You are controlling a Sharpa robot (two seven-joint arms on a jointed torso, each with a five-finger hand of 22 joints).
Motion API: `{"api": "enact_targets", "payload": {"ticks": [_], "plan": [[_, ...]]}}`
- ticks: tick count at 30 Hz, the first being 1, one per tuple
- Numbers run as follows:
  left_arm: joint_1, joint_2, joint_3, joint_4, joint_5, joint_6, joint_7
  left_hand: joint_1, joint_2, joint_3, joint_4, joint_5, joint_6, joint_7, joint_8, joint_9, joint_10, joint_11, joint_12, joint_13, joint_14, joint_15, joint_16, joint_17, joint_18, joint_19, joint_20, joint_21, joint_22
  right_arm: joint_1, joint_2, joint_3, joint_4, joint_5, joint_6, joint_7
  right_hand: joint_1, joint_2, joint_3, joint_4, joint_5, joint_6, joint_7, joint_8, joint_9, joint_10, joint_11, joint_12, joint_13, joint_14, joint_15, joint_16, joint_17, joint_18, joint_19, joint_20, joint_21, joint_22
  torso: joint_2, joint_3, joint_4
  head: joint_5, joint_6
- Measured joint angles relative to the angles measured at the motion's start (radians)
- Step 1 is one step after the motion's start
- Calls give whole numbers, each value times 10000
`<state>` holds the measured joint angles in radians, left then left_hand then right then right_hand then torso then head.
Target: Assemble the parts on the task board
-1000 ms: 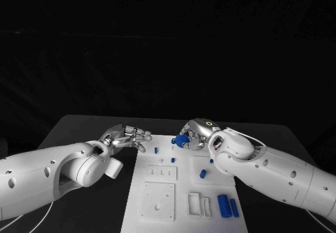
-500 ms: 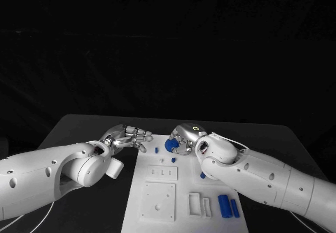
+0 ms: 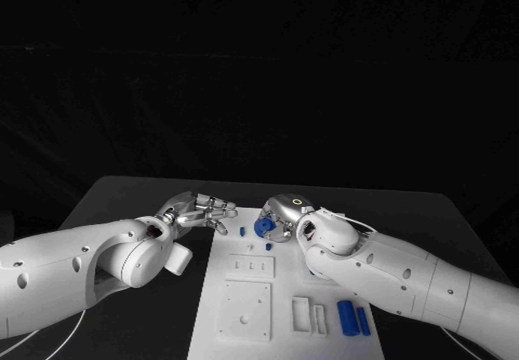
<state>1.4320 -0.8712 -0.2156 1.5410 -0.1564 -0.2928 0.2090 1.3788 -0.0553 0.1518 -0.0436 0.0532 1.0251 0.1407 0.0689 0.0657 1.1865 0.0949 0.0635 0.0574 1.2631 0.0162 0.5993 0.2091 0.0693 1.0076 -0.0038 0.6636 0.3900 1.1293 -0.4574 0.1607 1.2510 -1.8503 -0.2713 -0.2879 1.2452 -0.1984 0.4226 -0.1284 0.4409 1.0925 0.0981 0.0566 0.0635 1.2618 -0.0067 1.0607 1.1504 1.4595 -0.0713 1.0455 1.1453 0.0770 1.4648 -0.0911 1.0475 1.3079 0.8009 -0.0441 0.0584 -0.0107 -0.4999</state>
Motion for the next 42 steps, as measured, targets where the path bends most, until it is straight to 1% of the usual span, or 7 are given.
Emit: {"api": "enact_targets", "payload": {"ticks": [20, 23, 25, 29, 31, 34, 42], "plan": [[0, 12, 0, -15, -2, 15, -17, 0, 0, 0, 0, 0, 0, 0, 0, 0, 0, 0, 0, 0, 0, 0, 0, 2, 0, 0, 0, 0, 1, 4, 139, -63, -415, -29, -31, -4, -159, -18, -154, 270, -39, -234, 53, 43, 0, -61, -25, -171, -172, -1, 1, -79, -50, -1, 0, 0, -115, -2, 0, 16, -12, 0, 13], [0, 19, 0, -27, -2, 16, -19, 0, 0, 0, 0, 0, 0, 0, 0, 0, 0, 0, 0, 0, 0, 0, 0, 2, 0, 0, 0, 0, 1, 3, 139, -66, -425, -14, -56, 2, -159, -18, -213, 329, -169, -244, 56, 43, 2, -61, -25, -203, -191, -1, 1, -120, -64, -1, 0, 0, -115, -2, 0, 16, -12, -6, 4], [0, 27, 0, -35, -2, 17, -21, 0, 0, 0, 0, 0, 0, 0, 0, 0, -22, 22, 0, 0, 0, 0, 0, -1, 0, -21, 22, 0, -22, 2, 136, -68, -435, 0, -68, 4, -178, 2, -332, 448, -557, -412, 52, 57, 16, -81, -6, -203, -208, -1, 1, -120, -64, 0, 0, 0, -115, -2, 1, 16, -12, -16, 1], [0, 39, 0, -45, -2, 20, -24, 0, 0, 0, 0, 0, 0, 0, 0, 0, -37, 37, 0, 0, 0, 0, 0, -10, 0, -36, 36, 0, -48, -11, 128, -77, -458, 66, -80, 7, -303, 129, -1197, 1203, -2016, -865, 109, 109, -2, -130, 14, -203, -247, -1, 1, -120, -88, 0, 0, 0, -199, -2, 2, 17, -12, -18, 0], [0, 41, 0, -49, -2, 21, -26, 0, 0, 0, 0, 0, 0, 0, 0, 0, -37, 37, 0, 0, 0, 0, 0, -10, 0, -36, 36, 0, -48, -13, 125, -77, -465, 135, -81, 17, -625, 187, -1401, 1997, -2055, -899, 112, 109, -7, -130, 14, -203, -271, -1, 1, -120, -90, -1, 0, 0, -199, -3, 2, 18, -12, -18, 0], [0, 42, 0, -54, -3, 22, -28, 0, 0, -28, 28, 0, 0, 0, 0, 0, -63, 10, 0, 0, 0, 0, 0, -10, 0, -36, 36, 0, -47, -13, 115, -77, -488, 257, -78, 40, -1166, 88, -924, 2581, -2179, -838, 55, 108, -7, -166, 50, -203, -301, -1, 0, -120, -90, -1, 0, 0, -199, -3, 3, 19, -12, -19, 0], [0, 40, 0, -55, -3, 24, -33, 0, 0, -29, 29, 0, -35, 35, 0, 0, -64, 10, 0, 0, 0, 0, 0, -9, 0, -36, 36, 0, -65, -12, 17, -78, -527, 572, -29, 132, -1435, 102, -762, 2858, -2110, -732, 59, 109, -7, -164, 50, -203, -306, -1, 1, -119, -90, -1, 0, 0, -199, -3, 1, 15, -17, -18, -15]]}}
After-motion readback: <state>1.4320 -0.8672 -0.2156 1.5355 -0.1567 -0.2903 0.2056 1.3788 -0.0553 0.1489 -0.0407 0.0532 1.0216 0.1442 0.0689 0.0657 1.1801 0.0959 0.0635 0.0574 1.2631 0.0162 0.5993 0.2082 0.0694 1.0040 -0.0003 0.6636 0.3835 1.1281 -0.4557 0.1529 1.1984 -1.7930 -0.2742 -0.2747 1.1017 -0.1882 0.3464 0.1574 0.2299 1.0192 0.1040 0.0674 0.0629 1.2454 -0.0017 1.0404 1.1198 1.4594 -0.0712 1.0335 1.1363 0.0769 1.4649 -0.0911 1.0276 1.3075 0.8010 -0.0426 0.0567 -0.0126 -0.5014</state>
